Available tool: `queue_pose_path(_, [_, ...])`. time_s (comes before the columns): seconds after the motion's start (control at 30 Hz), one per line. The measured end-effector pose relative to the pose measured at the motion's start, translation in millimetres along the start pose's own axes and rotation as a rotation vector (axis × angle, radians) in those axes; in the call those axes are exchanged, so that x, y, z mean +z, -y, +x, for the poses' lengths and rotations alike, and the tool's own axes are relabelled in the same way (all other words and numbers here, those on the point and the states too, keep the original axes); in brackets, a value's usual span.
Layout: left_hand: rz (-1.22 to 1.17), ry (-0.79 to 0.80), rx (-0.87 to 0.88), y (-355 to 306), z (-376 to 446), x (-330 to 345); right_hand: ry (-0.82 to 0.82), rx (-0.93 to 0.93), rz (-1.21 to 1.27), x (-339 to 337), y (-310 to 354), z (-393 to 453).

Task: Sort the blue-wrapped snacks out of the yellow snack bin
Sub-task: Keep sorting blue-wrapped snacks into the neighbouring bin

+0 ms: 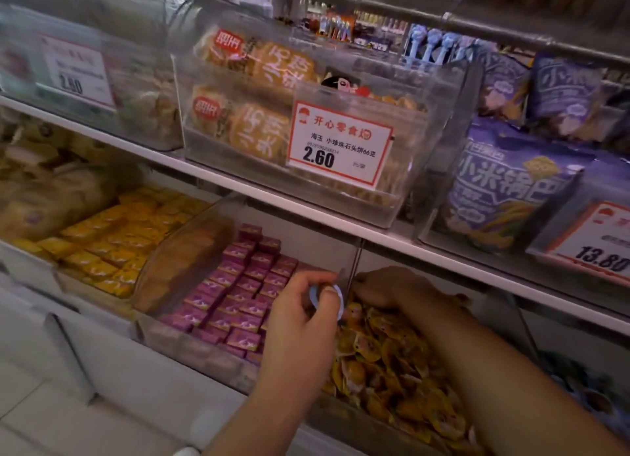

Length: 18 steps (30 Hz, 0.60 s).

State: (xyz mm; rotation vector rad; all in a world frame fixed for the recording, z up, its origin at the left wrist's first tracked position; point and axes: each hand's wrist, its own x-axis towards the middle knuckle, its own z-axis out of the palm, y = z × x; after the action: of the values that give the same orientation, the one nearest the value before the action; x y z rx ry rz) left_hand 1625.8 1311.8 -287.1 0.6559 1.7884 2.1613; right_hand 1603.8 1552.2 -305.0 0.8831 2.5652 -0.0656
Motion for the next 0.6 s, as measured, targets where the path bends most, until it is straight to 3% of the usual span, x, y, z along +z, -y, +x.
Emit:
queue_pose_path(0.1, [0.025, 0.002, 0.016, -1, -3, 2, 0.049, -0.01, 0.042, -2, -4, 4])
queue_pose_path(0.27, [-0.001, -0.006, 0.031, -5, -2, 3, 0.039, -0.24, 0.124, 4, -27, -2])
queue_pose_path(0.53, [-0.044, -0.031, 0.113, -14, -3, 16, 0.009, -0.371, 0.708, -1, -31, -62])
queue_pose_path(0.6, [-0.067, -0.042, 0.118, -15, -5, 16, 0.031, -0.381, 0.743, -4, -37, -88])
